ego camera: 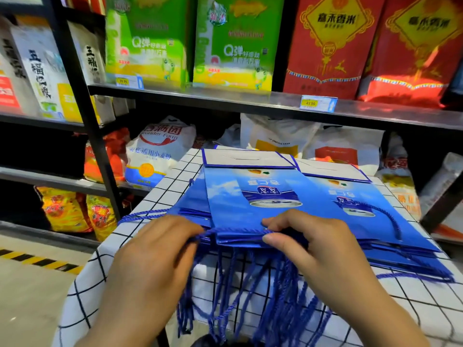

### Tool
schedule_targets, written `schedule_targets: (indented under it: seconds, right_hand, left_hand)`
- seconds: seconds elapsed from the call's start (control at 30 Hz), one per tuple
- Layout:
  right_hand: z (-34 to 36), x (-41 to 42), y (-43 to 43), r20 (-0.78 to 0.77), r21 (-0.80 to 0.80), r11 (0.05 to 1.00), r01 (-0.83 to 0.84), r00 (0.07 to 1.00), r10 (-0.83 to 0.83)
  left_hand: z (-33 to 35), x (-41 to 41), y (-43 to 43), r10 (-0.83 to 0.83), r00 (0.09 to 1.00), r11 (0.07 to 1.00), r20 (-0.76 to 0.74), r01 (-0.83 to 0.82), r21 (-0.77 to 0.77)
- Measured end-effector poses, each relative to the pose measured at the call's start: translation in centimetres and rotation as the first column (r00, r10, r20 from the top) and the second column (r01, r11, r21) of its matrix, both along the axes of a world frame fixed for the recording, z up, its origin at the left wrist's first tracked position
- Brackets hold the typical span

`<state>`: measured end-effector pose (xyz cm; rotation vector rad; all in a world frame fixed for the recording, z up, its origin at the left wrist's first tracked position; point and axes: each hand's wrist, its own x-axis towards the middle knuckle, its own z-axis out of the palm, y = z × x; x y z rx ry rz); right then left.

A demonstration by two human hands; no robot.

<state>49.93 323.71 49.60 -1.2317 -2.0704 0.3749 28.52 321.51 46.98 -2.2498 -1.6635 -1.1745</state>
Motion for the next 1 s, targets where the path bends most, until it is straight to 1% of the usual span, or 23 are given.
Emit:
schedule_targets:
  seconds: [0.03, 0.07, 0.13, 0.17, 0.2, 0.23, 0.3, 0.37, 0.4, 0.47, 0.5, 0.53, 0.6, 0.63, 0.7, 0.77, 0.83, 0.93, 1.0]
  right_hand:
    - [0.2, -0.1, -0.2, -0.024, 0.000, 1.000, 0.023, 0.999, -0.023]
    - [0.3, -0.2, -0.3, -0.060, 0.012, 0.999, 0.036, 0.998, -0.035]
    - [0.4, -0.4, -0.3, -0.085, 0.027, 0.996, 0.082, 0.993, -0.080]
    - [0.4, -0.5, -0.3, -0.087, 0.028, 0.996, 0.087, 0.993, -0.084]
    - [0.2, -0.5, -0.2, -0.099, 0.020, 0.996, 0.085, 0.992, -0.082]
    - [0.1, -0.4, -0.1, -0.105, 0.007, 0.996, 0.085, 0.991, -0.084]
    - [0.1, -0.4, 0.0, -0.154, -0.035, 0.997, 0.072, 0.985, -0.077]
    - [0.3, -0.5, -0.2, -0.272, -0.060, 0.997, 0.046, 0.960, -0.061]
    - [0.4, -0.6, -0.3, -0.328, -0.034, 0.998, 0.051, 0.943, -0.059]
    - [1.0, -0.9, -0.7, -0.386, 0.029, 0.997, 0.068, 0.921, -0.052]
    - [1.4, -1.0, -0.9, -0.405, 0.016, 0.999, 0.044, 0.914, -0.033]
    - [1.8, -1.0, -1.1, -0.426, -0.034, 0.999, -0.016, 0.905, 0.000]
    - [2.5, -0.9, -1.2, -0.405, -0.138, 0.980, -0.144, 0.911, 0.077]
    - [2.8, -0.9, -1.1, -0.375, -0.162, 0.972, -0.169, 0.922, 0.098]
    - [3.4, -0.9, -0.9, -0.393, -0.183, 0.968, -0.171, 0.915, 0.087]
    - [3.9, -1.0, -0.7, -0.487, -0.210, 0.961, -0.177, 0.872, 0.054]
    - [4.3, -1.1, -0.7, -0.524, -0.206, 0.965, -0.165, 0.851, 0.033]
    - [4.0, -0.8, -0.9, -0.473, -0.196, 0.976, -0.091, 0.881, -0.013]
    - [3.6, -0.8, -1.5, -0.426, -0.252, 0.962, -0.102, 0.905, -0.016]
  left_hand:
    - [-0.3, -0.4, -0.4, 0.041, 0.999, 0.999, 0.029, -0.041, 0.001]
    - [-0.2, -0.7, -0.7, 0.077, 0.995, 0.996, 0.057, -0.075, -0.041]
    - [0.5, -1.1, -1.2, 0.139, 0.976, 0.977, 0.168, -0.108, -0.185]
    - [1.2, -1.2, -1.4, 0.131, 0.958, 0.968, 0.256, -0.069, -0.239]
    - [2.1, -1.1, -1.5, 0.096, 0.932, 0.965, 0.349, -0.002, -0.261]
    - [3.1, -1.0, -1.6, 0.048, 0.905, 0.968, 0.423, 0.062, -0.242]
    - [5.3, -0.2, -1.1, -0.041, 0.862, 0.980, 0.505, 0.133, -0.147]
    - [7.2, 1.1, -0.1, -0.112, 0.790, 0.973, 0.602, 0.211, -0.097]
    - [8.0, 1.9, 0.7, -0.144, 0.742, 0.960, 0.655, 0.266, -0.090]
    - [9.4, 3.6, 2.4, -0.189, 0.663, 0.925, 0.724, 0.368, -0.095]
    - [10.0, 4.4, 3.2, -0.202, 0.644, 0.908, 0.738, 0.405, -0.105]
    - [10.4, 5.1, 3.9, -0.209, 0.635, 0.892, 0.743, 0.435, -0.120]
    - [11.0, 6.3, 5.2, -0.228, 0.614, 0.857, 0.756, 0.496, -0.144]
    - [11.2, 6.8, 5.6, -0.235, 0.597, 0.838, 0.767, 0.524, -0.151]
    - [11.4, 7.4, 6.3, -0.243, 0.575, 0.810, 0.781, 0.564, -0.163]
    - [11.4, 7.7, 6.7, -0.243, 0.569, 0.798, 0.786, 0.578, -0.172]
    - [11.2, 7.7, 6.9, -0.248, 0.569, 0.797, 0.784, 0.580, -0.169]
    - [11.0, 7.5, 7.2, -0.241, 0.577, 0.822, 0.780, 0.549, -0.152]
    - [10.9, 7.1, 7.6, -0.224, 0.582, 0.853, 0.782, 0.506, -0.132]
